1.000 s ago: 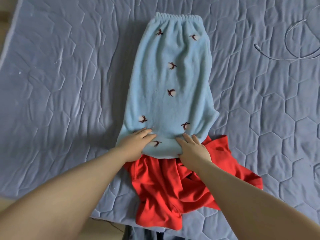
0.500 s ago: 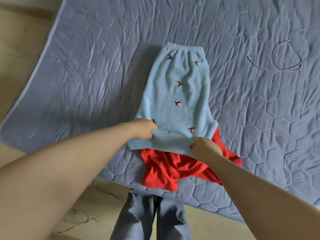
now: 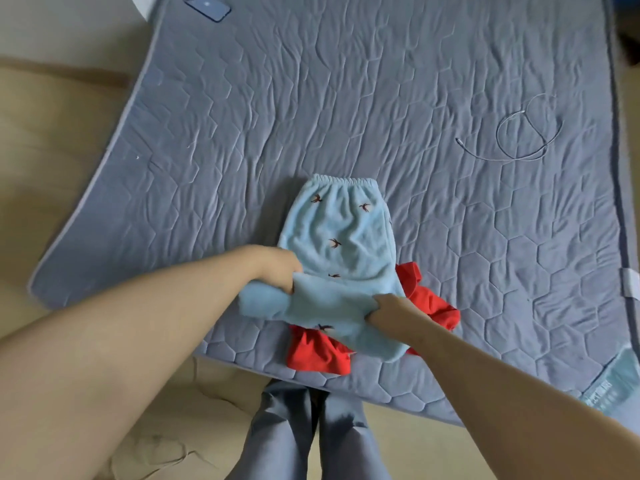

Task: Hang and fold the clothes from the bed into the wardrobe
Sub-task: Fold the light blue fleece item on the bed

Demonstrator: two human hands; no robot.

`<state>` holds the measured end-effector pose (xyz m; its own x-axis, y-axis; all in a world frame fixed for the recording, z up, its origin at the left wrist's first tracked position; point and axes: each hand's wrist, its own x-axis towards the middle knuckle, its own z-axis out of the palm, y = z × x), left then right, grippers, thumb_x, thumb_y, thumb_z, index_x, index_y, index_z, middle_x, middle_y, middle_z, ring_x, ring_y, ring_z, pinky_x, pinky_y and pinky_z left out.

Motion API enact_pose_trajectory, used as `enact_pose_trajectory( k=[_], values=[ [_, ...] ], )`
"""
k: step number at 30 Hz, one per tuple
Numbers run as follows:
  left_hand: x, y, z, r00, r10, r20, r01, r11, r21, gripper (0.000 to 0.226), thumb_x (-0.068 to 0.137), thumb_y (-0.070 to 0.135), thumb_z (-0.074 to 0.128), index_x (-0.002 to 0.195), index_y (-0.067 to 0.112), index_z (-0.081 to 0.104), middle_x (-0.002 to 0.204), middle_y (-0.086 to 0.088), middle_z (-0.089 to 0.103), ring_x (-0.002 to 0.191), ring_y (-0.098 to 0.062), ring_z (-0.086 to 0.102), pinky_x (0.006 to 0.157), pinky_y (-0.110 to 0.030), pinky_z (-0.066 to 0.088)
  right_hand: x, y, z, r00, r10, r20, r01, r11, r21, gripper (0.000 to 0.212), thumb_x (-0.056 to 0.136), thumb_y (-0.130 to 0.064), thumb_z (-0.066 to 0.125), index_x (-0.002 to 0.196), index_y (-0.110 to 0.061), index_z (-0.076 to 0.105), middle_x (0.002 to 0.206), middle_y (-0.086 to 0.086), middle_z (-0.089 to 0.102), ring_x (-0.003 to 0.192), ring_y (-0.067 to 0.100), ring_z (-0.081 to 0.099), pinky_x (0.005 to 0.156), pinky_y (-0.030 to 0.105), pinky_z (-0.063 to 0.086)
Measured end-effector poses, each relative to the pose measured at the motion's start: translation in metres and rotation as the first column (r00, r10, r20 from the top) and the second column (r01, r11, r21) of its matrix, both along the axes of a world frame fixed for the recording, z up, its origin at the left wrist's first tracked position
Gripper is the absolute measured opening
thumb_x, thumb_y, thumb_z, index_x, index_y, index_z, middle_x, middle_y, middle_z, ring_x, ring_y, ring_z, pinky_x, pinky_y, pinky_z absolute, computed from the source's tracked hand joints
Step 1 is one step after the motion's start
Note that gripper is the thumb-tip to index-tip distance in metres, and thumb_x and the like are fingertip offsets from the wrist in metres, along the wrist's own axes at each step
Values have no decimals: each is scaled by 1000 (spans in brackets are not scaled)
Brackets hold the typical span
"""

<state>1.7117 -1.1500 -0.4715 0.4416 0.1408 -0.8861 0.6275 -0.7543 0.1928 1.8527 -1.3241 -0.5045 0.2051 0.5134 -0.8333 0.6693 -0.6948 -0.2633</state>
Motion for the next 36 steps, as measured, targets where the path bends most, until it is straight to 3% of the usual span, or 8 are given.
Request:
enact_pose_trajectory(
  k=[6,12,16,19,22,26,31,36],
  values=[
    [29,34,7,930,6,368,-223,803,552,23,89,13,48,112,18,50,117,-10,40,108,-31,38,82,-35,32,19,43,23,828,-356,434,123,869,478,25,89,-34,50,101,-15,62,107,10,44,105,32,43,79,37,37],
    [65,62,0,645,244,724,-666,643,377,22,97,11,33,111,10,50,101,-19,44,89,-39,55,66,-35,35,56,93,30,681,-692,241,373,611,699,19,89,-29,52,92,-12,61,88,5,38,72,26,39,58,26,26],
    [89,79,-31,566,402,720,-721,665,195,33,97,16,38,129,22,38,120,-12,36,98,-36,52,68,-34,33,72,133,5,589,-808,7,534,396,747,35,91,-13,43,125,-20,52,119,10,51,84,19,41,65,28,29],
    [88,73,-73,708,351,612,-532,835,138,56,97,24,41,146,29,15,153,-5,11,133,-27,31,92,-35,34,66,136,-30,699,-714,34,522,542,659,59,88,-13,43,143,-28,27,142,4,37,120,23,42,95,36,38],
    [76,67,-120,833,225,505,-397,879,263,64,95,38,42,147,33,6,157,2,-6,144,-22,2,113,-43,17,60,126,-73,791,-569,226,418,772,479,63,91,-34,45,146,-35,15,155,0,15,141,23,15,113,44,15],
    [64,69,-177,812,330,482,-503,814,290,77,85,58,47,146,39,3,155,8,-13,143,-21,-9,113,-54,9,73,121,-127,718,-650,247,571,754,325,81,78,-61,53,144,-40,11,156,-1,5,142,25,8,110,52,13],
    [45,76,-233,448,672,590,-842,539,26,109,61,67,66,140,49,-7,154,7,-12,143,-23,0,111,-45,17,79,126,-186,603,-791,97,743,602,293,102,63,-68,64,144,-40,8,153,1,9,140,28,13,109,55,20],
    [31,84,-265,114,900,421,-851,307,-425,108,59,52,80,138,55,7,132,18,39,114,1,50,96,-29,42,89,118,-225,625,-780,-28,768,609,199,105,57,-70,67,143,-36,16,145,6,28,133,32,28,109,50,27]
  ],
)
